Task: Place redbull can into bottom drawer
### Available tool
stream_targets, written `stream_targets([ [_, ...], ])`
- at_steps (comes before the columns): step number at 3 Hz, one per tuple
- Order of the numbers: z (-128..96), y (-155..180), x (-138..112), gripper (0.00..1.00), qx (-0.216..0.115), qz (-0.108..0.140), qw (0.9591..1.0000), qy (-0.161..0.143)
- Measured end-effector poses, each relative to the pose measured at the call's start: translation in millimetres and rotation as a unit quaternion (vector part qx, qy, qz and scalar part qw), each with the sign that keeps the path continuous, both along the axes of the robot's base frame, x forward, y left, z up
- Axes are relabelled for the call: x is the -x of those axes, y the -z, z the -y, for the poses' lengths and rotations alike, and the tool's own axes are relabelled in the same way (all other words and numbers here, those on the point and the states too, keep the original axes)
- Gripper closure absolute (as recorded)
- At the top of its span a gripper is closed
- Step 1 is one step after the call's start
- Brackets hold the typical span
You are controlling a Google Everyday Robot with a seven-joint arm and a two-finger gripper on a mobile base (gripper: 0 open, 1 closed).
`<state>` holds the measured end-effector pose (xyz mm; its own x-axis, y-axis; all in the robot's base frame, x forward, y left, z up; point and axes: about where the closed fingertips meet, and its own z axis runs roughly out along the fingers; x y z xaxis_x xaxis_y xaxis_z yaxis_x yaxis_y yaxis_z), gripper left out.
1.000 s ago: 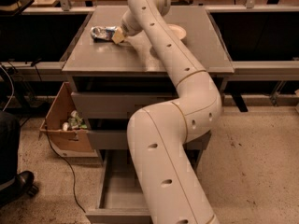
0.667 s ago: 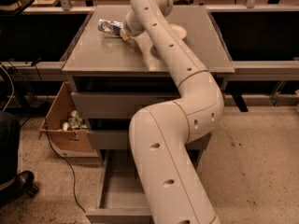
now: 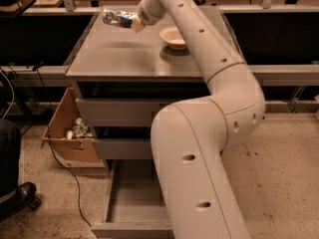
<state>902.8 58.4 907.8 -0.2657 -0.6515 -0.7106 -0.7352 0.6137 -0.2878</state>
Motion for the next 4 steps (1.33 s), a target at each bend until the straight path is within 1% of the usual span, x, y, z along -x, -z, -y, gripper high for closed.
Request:
stream_targets([
  [1,5,-25,37,1.00,0.025,0.001,0.9990,-0.036],
  [2,26,-78,111,1.00,0.028,0.008,0.9976,-0.062],
  [3,35,-87,175,1.00,0.019,-0.017,0.9971,-0.072],
  [4,29,-55,188,1.00,0.036,-0.045,0.9949,-0.082],
])
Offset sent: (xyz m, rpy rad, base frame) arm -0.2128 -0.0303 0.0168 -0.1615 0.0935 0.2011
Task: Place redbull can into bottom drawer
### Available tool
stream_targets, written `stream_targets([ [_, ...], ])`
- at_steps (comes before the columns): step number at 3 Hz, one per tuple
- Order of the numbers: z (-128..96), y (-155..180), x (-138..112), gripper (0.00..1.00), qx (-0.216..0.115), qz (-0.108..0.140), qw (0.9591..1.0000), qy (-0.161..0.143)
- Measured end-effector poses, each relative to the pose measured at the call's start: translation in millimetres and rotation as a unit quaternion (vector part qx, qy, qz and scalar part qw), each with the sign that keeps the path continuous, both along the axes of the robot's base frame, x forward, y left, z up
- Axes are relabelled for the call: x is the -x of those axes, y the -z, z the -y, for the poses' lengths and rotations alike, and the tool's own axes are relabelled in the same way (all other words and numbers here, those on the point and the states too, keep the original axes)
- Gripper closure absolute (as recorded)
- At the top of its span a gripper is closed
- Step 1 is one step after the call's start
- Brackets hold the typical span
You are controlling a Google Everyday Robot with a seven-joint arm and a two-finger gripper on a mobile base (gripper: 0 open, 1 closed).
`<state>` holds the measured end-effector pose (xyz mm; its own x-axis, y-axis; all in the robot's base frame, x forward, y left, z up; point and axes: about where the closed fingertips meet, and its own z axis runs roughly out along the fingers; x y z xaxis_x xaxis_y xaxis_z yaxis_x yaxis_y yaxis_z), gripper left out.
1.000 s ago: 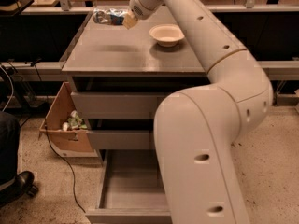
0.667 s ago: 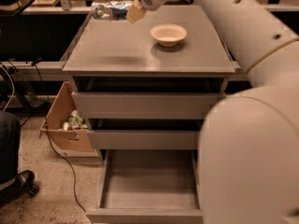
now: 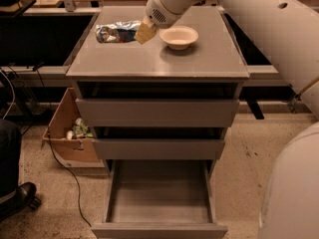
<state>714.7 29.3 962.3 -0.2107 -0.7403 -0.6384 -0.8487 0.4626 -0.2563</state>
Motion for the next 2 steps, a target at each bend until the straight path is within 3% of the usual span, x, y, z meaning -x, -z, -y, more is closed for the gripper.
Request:
stream_targets([
  [1,0,0,0,1.00,0.000,0.000,1.0000,0.000],
  [2,1,10,23,1.00,0.006,-0.003,1.0000,-0.007],
])
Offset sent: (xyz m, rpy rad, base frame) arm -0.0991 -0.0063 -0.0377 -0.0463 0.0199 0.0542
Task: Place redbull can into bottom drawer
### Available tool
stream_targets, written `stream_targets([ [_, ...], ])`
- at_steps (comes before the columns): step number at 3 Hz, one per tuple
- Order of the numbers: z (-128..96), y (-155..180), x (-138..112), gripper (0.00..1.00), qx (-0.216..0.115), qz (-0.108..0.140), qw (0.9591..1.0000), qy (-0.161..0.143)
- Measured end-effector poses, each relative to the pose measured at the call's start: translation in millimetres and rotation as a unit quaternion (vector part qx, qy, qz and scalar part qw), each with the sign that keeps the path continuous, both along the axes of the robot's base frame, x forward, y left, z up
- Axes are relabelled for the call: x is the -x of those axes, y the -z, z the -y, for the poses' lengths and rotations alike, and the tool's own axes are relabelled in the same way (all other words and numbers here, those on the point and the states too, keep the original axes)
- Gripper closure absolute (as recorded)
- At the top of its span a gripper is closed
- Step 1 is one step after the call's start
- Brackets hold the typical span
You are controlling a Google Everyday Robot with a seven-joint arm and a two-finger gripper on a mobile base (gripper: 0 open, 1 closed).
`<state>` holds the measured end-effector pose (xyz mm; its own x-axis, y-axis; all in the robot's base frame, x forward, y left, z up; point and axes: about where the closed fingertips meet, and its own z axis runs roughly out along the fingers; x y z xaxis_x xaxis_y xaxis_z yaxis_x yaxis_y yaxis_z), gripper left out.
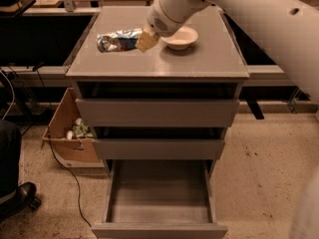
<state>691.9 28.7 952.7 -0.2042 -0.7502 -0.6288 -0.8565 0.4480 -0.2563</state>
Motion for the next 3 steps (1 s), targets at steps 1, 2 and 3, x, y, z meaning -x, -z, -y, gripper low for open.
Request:
stream_targets([
  [1,4,3,55,1.00,-0.005,0.004,1.0000,-0.007],
  [2,9,34,121,1.00,-0.006,-0.014,0.9998,-0.013],
  [3,13,50,148,1.00,-0.006,-0.022,0.9996,-0.014],
])
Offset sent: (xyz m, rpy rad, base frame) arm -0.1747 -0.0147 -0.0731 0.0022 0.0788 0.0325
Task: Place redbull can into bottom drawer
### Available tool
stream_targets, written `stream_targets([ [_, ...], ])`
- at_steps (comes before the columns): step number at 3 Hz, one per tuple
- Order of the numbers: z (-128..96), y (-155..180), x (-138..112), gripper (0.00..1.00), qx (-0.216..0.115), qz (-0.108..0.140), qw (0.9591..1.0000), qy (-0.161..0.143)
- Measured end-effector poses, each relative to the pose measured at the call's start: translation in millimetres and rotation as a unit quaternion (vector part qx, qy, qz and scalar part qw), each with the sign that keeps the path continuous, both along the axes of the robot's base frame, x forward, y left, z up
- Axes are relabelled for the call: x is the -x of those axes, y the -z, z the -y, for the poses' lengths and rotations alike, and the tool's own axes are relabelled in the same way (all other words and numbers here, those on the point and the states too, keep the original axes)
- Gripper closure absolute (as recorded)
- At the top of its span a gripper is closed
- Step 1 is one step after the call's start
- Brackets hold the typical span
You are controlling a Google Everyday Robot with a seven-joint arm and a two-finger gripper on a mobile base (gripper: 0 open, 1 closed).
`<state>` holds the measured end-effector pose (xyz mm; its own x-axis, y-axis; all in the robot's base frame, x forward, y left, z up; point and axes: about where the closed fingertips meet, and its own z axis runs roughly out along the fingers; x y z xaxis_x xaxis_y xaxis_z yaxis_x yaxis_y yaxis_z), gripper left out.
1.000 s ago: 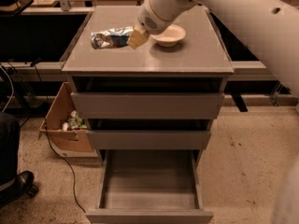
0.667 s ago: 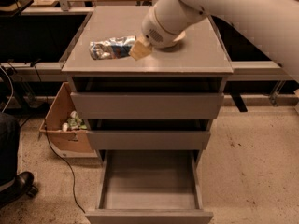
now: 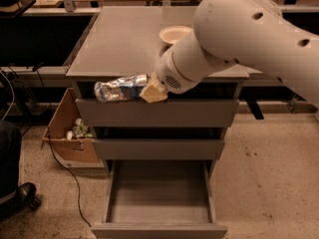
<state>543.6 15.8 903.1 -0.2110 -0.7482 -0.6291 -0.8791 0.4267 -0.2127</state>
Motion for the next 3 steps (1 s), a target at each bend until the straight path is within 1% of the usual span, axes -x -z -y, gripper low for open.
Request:
stream_targets([
  [1,-6,24,45,1.00,0.017,-0.022,0.9995,-0.018],
  [2,-7,27,44,1.00,0.015,-0.021,0.9995,-0.018],
  [3,-10,39,40,1.00,0.006,-0.018,0.9997,-0.017],
])
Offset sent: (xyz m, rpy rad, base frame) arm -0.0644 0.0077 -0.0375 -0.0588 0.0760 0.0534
